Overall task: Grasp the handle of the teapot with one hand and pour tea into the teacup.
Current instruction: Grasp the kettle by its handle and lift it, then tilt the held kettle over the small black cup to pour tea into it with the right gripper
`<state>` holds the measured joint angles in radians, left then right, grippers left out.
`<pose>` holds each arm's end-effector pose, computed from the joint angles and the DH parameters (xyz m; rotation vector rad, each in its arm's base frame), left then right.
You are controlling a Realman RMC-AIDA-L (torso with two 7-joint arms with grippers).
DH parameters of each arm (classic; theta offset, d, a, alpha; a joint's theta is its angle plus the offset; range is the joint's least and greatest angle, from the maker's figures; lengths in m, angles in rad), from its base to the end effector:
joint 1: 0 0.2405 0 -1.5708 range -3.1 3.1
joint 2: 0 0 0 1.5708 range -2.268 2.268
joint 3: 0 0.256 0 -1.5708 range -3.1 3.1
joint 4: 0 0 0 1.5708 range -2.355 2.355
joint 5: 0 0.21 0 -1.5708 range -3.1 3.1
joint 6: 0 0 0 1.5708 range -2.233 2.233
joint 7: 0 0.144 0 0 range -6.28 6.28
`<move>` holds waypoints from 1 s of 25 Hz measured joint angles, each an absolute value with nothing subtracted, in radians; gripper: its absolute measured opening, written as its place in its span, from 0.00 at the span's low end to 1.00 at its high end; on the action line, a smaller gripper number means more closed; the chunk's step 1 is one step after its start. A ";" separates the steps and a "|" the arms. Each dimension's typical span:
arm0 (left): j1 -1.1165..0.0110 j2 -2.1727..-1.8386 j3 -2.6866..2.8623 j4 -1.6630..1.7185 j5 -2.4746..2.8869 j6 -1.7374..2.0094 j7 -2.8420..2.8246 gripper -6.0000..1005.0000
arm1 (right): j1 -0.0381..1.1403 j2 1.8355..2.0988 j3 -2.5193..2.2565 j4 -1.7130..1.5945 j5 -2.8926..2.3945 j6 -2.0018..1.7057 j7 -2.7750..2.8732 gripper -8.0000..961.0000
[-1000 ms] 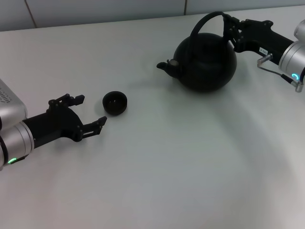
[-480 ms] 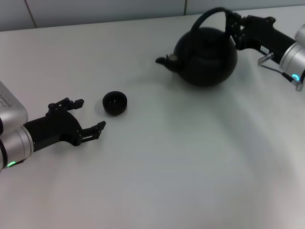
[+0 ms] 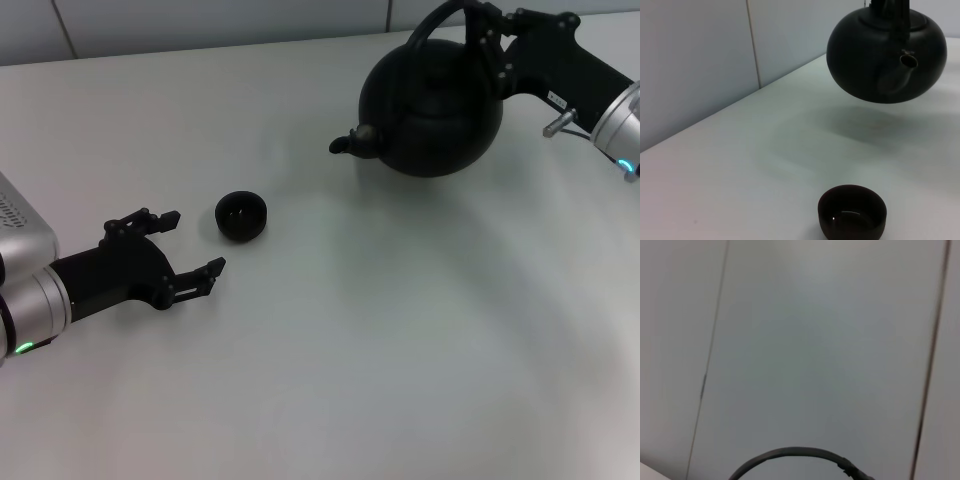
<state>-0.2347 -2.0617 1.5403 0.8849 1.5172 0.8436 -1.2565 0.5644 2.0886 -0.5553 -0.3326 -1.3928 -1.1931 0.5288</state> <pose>-0.2794 0.3171 -0.0576 -2.5410 -0.4075 -0.3035 0.2839 0.3798 0.0141 -1.9940 0.2164 0.6932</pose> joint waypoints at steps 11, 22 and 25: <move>-0.235 -2.062 1.544 0.885 1.517 0.844 -1.256 0.84 | 0.629 2.088 -0.560 -0.332 -1.391 -1.170 0.499 0.10; -0.239 -2.060 1.545 0.887 1.517 0.847 -1.249 0.84 | 0.711 2.088 -0.613 -0.309 -1.396 -1.104 0.438 0.10; -0.242 -2.060 1.548 0.887 1.517 0.847 -1.249 0.84 | 0.735 2.089 -0.645 -0.308 -1.396 -1.074 0.436 0.10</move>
<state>-0.2425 -2.0602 1.5478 0.8867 1.5170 0.8468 -1.2487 0.7345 2.0888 -0.6455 -0.3081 -1.3962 -1.0740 0.4355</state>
